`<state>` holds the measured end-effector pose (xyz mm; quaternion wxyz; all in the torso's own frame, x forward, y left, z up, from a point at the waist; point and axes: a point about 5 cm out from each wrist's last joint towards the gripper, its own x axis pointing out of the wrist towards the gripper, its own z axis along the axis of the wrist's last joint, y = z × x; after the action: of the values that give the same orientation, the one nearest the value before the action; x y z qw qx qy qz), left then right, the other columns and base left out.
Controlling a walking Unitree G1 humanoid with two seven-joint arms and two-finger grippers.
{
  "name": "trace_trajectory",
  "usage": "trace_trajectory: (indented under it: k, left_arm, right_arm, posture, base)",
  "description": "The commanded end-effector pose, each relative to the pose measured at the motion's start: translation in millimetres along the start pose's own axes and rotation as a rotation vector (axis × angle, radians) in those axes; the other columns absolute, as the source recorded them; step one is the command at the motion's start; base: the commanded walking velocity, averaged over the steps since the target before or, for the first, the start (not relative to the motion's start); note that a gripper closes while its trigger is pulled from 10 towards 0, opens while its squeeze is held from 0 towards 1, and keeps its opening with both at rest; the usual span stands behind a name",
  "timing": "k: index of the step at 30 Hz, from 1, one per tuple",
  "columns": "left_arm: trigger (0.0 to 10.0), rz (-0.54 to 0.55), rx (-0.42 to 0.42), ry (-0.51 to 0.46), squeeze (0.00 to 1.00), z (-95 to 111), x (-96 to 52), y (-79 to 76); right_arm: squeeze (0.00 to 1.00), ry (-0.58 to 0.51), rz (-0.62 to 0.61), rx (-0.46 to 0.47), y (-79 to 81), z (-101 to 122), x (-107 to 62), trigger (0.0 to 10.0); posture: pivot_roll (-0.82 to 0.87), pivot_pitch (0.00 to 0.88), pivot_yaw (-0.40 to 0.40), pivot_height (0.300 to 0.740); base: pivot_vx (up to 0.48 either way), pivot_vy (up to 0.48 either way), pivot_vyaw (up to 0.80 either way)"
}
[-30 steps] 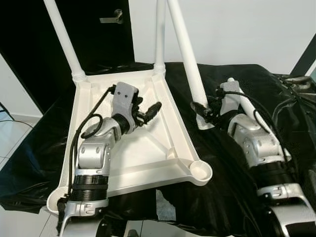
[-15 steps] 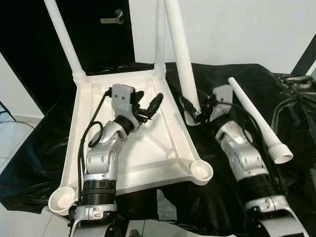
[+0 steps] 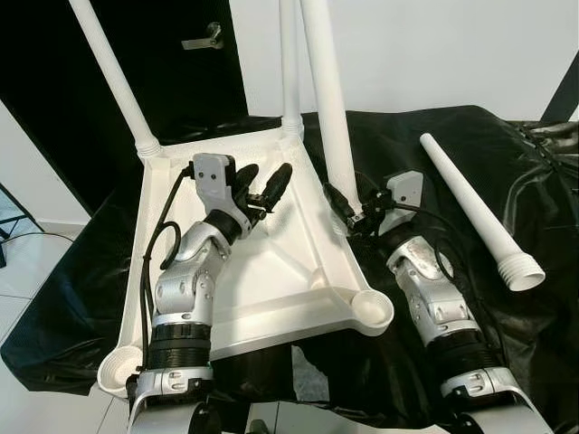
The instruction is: Building children table
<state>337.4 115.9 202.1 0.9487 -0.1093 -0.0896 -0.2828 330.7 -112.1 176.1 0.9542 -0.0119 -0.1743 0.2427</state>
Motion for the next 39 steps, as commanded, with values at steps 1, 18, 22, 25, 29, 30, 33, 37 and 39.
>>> trace_trajectory:
  k: [1,18,22,25,29,30,33,37,39]
  left_arm:
    - [10.0,-0.025,0.016,0.016,0.00,-4,-2.5,1.0]
    - [10.0,0.104,0.087,0.041,0.00,-5,-12.1,25.2]
    - [10.0,0.077,0.132,0.046,0.00,6,-9.4,25.1]
    - [10.0,0.075,0.138,0.053,0.00,7,-11.5,27.6]
    - [10.0,0.081,0.151,0.068,0.00,8,-16.3,32.8]
    - [10.0,0.081,0.150,0.071,0.00,8,-18.2,34.4]
    - [10.0,0.079,0.145,0.075,0.00,4,-17.7,33.1]
    - [10.0,0.081,0.139,0.085,0.00,0,-14.5,30.1]
    - [10.0,0.108,0.139,0.115,0.00,-3,-8.7,29.7]
  right_arm:
    - [0.00,-0.022,-0.004,-0.018,-1.6,2,2.9,10.0]
    - [0.00,-0.015,-0.041,-0.084,-27.6,4,1.8,10.0]
    - [0.00,-0.025,-0.073,-0.125,-37.4,10,0.3,10.0]
    - [0.00,-0.025,-0.079,-0.121,-36.7,9,-0.7,10.0]
    - [0.00,-0.020,-0.079,-0.127,-33.3,6,-3.9,10.0]
    - [0.00,-0.019,-0.081,-0.127,-32.4,5,-5.7,10.0]
    - [0.00,-0.014,-0.086,-0.132,-34.5,5,-9.1,10.0]
    - [0.00,-0.006,-0.086,-0.128,-36.8,3,-10.3,10.0]
    - [0.00,-0.001,-0.083,-0.119,-38.8,2,-8.2,10.0]
  posture:
    - [0.09,0.000,0.013,0.740]
    - [0.11,0.000,-0.019,0.740]
    - [0.11,0.000,0.003,0.740]
    - [0.11,0.000,0.013,0.740]
    - [0.10,0.000,0.025,0.740]
    - [0.09,0.000,0.025,0.740]
    - [0.08,0.000,0.025,0.740]
    - [0.09,0.000,0.019,0.740]
    - [0.10,0.000,0.006,0.740]
  base:
    - [0.000,0.000,0.00]
    - [0.000,0.000,0.00]
    - [0.000,0.000,0.00]
    - [0.000,0.000,0.00]
    - [0.000,0.000,0.00]
    - [0.000,0.000,0.00]
    - [0.000,0.000,0.00]
    - [0.000,0.000,0.00]
    - [0.000,0.000,0.00]
